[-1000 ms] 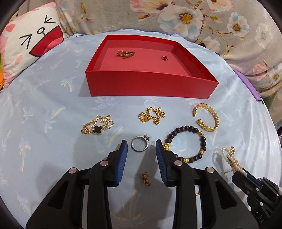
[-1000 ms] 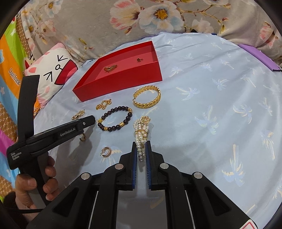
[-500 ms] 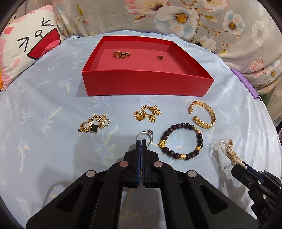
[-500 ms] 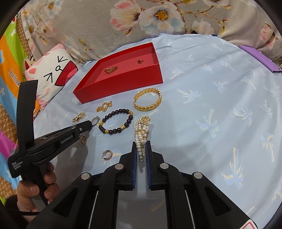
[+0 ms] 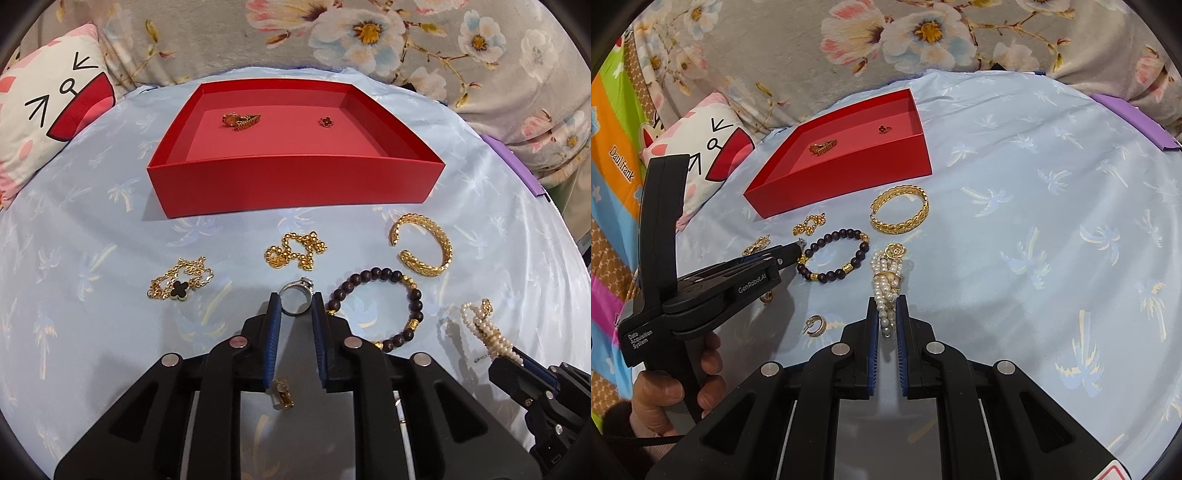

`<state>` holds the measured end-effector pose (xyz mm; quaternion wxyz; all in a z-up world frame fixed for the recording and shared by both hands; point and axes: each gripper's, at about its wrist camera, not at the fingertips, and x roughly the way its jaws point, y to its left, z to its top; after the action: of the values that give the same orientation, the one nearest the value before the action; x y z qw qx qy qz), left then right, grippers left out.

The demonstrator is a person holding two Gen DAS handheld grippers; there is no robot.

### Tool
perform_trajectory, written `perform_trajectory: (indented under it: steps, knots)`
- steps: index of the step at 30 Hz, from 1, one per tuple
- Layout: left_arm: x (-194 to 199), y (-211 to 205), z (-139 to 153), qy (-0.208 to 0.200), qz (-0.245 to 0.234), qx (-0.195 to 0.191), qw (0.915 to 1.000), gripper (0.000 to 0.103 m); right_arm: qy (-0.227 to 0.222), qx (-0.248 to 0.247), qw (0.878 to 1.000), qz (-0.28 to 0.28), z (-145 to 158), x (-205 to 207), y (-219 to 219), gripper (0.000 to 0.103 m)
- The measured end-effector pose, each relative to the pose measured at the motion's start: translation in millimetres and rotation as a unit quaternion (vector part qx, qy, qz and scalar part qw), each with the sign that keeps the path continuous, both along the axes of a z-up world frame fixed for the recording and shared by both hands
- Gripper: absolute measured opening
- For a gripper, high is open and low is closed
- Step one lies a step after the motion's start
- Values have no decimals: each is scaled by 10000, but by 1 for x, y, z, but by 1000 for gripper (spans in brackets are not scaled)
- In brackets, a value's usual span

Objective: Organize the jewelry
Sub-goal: 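Grasp the silver ring with the left gripper, then carry the silver ring and pearl strand over the red tray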

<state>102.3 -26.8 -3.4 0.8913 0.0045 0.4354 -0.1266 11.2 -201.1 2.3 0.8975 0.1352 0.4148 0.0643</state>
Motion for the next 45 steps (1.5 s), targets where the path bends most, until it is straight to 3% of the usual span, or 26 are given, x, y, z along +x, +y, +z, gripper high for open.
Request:
perform_trajectory:
  steps: [4, 11, 13, 19, 24, 28, 34, 37, 45]
  knots:
    - [-1, -1, 3, -78, -25, -38, 10000, 36, 16, 13, 10000, -19, 0, 1, -2, 8]
    - [5, -9, -1, -109, -47, 141, 9998, 32, 42, 19, 10000, -31, -2, 4, -4, 8]
    - [5, -10, -1, -127, -60, 173, 9998, 19, 43, 24, 10000, -40, -3, 4, -5, 8]
    - [2, -6, 3, -104, -71, 23, 9999, 19, -4, 38, 10000, -47, 1, 4, -6, 8]
    - [-7, 7, 26, -120, -76, -316, 9994, 19, -151, 153, 9998, 0, 18, 4, -9, 8]
    - [-10, 17, 62, -422, -126, -502, 9978, 19, -413, 152, 9990, 99, 44, 15, -10, 8]
    - [27, 28, 112, -728, -183, -704, 9947, 19, -909, 219, 9949, 383, 97, 70, -5, 8]
    - [60, 28, 122, -877, -54, -560, 9946, 19, -948, 211, 9942, 455, 108, 112, 0, 8]
    - [143, 27, 93, -559, 178, -474, 9972, 19, -426, 87, 9979, 472, 67, 209, 16, 8]
